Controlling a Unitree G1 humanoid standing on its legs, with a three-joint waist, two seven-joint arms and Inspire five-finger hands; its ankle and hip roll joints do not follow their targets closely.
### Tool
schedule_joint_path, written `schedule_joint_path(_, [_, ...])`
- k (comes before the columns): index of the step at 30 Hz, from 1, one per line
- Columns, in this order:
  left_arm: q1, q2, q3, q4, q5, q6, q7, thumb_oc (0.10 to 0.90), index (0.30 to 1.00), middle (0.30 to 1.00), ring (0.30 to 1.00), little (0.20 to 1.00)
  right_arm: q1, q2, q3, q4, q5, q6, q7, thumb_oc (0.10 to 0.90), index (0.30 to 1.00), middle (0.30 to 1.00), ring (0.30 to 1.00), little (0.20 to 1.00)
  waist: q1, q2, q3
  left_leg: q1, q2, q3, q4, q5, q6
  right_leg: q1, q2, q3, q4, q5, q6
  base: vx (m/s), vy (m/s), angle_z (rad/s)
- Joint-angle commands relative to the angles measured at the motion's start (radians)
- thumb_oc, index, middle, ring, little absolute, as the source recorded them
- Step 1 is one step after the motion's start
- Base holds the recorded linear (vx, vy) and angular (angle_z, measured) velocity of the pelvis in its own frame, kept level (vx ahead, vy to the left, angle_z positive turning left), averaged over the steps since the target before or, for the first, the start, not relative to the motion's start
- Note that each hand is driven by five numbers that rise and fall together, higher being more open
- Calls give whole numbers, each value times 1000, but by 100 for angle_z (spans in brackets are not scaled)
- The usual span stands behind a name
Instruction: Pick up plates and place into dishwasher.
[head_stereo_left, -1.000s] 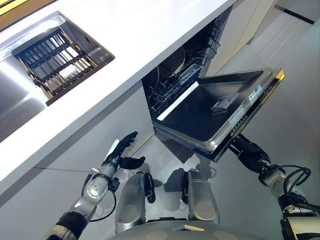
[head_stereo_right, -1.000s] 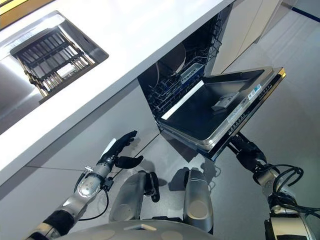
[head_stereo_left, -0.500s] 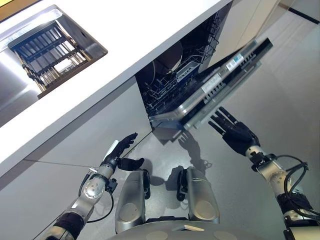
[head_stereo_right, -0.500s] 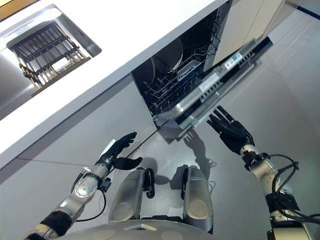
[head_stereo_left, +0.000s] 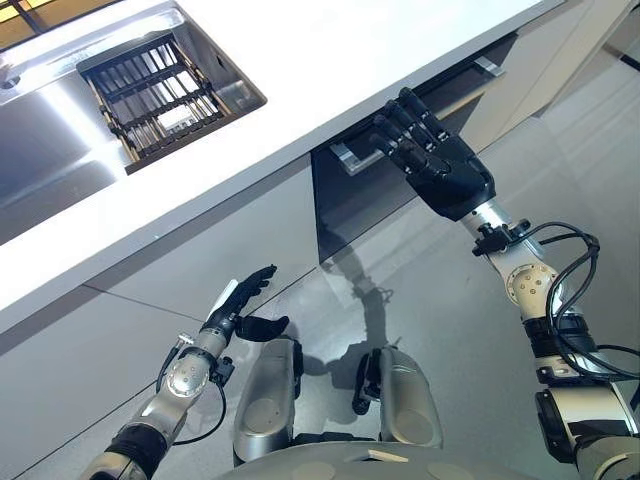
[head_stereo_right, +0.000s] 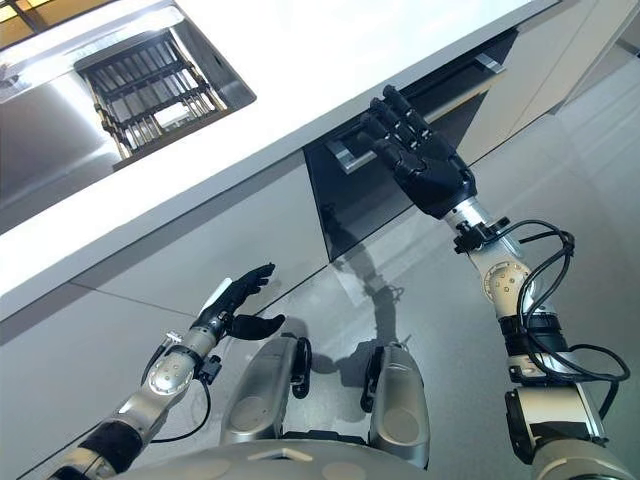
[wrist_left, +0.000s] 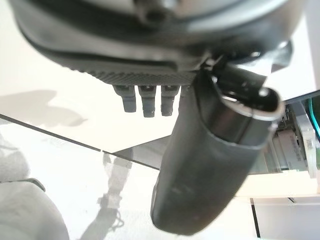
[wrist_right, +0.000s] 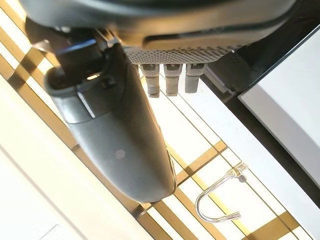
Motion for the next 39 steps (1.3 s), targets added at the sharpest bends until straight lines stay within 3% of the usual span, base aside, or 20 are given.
schedule_joint_path(1, [27,45,16,-54,-14,-106,-4,800,900,900,900,900,-57,-10,-30,11,52,-72,3,800,900,900,900,900,10,-37,-104,45,-11,15,43,-89,52,81,9,11,-46,89,21,-4,21,4])
schedule_joint_path(9, [12,22,35,-4,2,-140,-9,800,900,900,900,900,22,31,-25,-1,60,-94,110,800,900,900,900,900,-20,-53,-144,142,-5,44,-154,-20,33,148,34,32,-220,149,54,-20,44,-3])
schedule_joint_path(14, [2,-8,41,42,14,-130,14,800,900,900,900,900,108,46,-30,-31,31,-79,98,800,900,900,900,900,-47,-61,-192,220,-1,66,-335,55,14,198,50,53,-389,206,79,-31,57,-12])
schedule_joint_path(16, [-1,-32,50,91,39,-136,35,800,900,900,900,900,169,58,-49,-22,77,-54,97,800,900,900,900,900,-62,-64,-228,262,-2,71,-442,104,5,228,59,64,-488,244,97,-28,39,-20])
schedule_joint_path(18, [-2,-48,56,123,59,-134,53,800,900,900,900,900,226,73,-64,-1,76,-71,81,800,900,900,900,900,-73,-63,-251,284,-3,78,-512,138,-1,243,65,70,-552,275,108,-25,23,-21])
schedule_joint_path(20, [2,-62,66,152,79,-124,68,800,900,900,900,900,271,101,-77,17,108,-113,-8,800,900,900,900,900,-87,-59,-270,308,-3,82,-578,166,-2,255,71,81,-606,303,116,-22,13,-15])
schedule_joint_path(23, [10,-88,84,235,132,-76,86,800,900,900,900,900,335,165,-97,104,42,-183,-120,800,900,900,900,900,-108,-49,-296,338,1,85,-667,199,-1,268,77,101,-674,340,127,-22,9,-19])
schedule_joint_path(28, [-6,-123,115,432,141,0,119,800,900,900,900,900,388,224,-65,284,-18,-213,-162,800,900,900,900,900,-121,-41,-326,379,-6,93,-800,253,-8,297,75,91,-798,408,148,1,-4,-13])
schedule_joint_path(31, [-13,-138,118,520,160,46,108,800,900,900,900,900,379,243,-54,433,-45,-207,-164,800,900,900,900,900,-116,-39,-343,381,-9,93,-814,252,-10,309,75,79,-846,427,149,2,-7,-1])
schedule_joint_path(35, [-17,-166,118,623,179,51,84,800,900,900,900,900,372,281,-58,615,50,-238,-144,800,900,900,900,900,-111,-35,-361,382,-9,97,-814,247,-5,318,84,77,-849,419,143,45,4,1])
schedule_joint_path(39, [-32,-218,98,692,175,85,65,800,900,900,900,900,383,333,-67,820,23,-255,-230,800,900,900,900,900,-105,-25,-375,387,-12,90,-814,243,0,333,92,68,-853,406,134,66,14,4])
